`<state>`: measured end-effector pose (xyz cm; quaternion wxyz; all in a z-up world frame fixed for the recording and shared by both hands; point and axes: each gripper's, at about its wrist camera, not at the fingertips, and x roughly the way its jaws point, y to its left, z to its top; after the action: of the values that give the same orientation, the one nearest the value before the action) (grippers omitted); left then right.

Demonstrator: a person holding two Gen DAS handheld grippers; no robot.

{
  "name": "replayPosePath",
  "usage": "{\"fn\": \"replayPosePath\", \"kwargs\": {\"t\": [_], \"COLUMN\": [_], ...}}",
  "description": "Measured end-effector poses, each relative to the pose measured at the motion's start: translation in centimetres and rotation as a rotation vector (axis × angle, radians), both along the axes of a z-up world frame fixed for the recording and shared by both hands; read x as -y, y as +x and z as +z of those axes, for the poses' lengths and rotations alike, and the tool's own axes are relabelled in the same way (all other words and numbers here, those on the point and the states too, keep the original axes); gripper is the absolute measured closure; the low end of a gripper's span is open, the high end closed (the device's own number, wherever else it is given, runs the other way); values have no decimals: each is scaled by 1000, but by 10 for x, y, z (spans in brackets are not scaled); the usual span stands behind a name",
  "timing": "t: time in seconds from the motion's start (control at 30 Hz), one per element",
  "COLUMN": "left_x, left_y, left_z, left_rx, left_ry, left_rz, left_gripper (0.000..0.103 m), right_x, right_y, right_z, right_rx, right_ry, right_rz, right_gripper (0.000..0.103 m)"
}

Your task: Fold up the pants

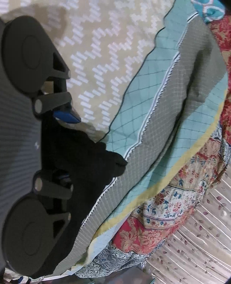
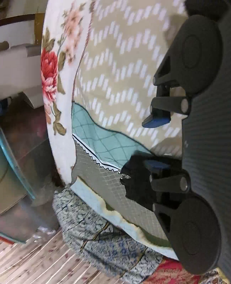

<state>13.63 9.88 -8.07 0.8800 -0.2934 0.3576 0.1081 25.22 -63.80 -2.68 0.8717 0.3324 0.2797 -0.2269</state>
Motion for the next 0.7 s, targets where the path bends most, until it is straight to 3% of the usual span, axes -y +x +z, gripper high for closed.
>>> {"fn": "replayPosePath", "kwargs": {"t": [0.07, 0.23, 0.33, 0.43, 0.53, 0.63, 0.7], "left_x": [-4, -21, -31, -26, -12, 9, 23], "left_y": [-8, -26, -9, 17, 45, 63, 71], "left_z": [15, 45, 45, 40, 37, 31, 23], "left_rx": [20, 99, 49, 11, 2, 0, -2], "left_ry": [0, 58, 120, 185, 244, 307, 357], "left_rz": [-11, 44, 52, -2, -77, -133, -172], "left_gripper": [51, 31, 28, 19, 14, 14, 24], "right_x": [-7, -28, -39, -56, -70, -79, -84], "right_y": [-4, -2, 27, 56, 86, 118, 140], "right_z": [11, 34, 40, 40, 41, 33, 23], "right_rx": [-5, 99, 110, 50, -13, -72, -130], "right_ry": [-63, -131, -107, -96, -143, -142, -146], "right_rz": [11, 87, 199, 303, 312, 290, 270], "right_gripper": [59, 59, 59, 46, 43, 42, 42]}}
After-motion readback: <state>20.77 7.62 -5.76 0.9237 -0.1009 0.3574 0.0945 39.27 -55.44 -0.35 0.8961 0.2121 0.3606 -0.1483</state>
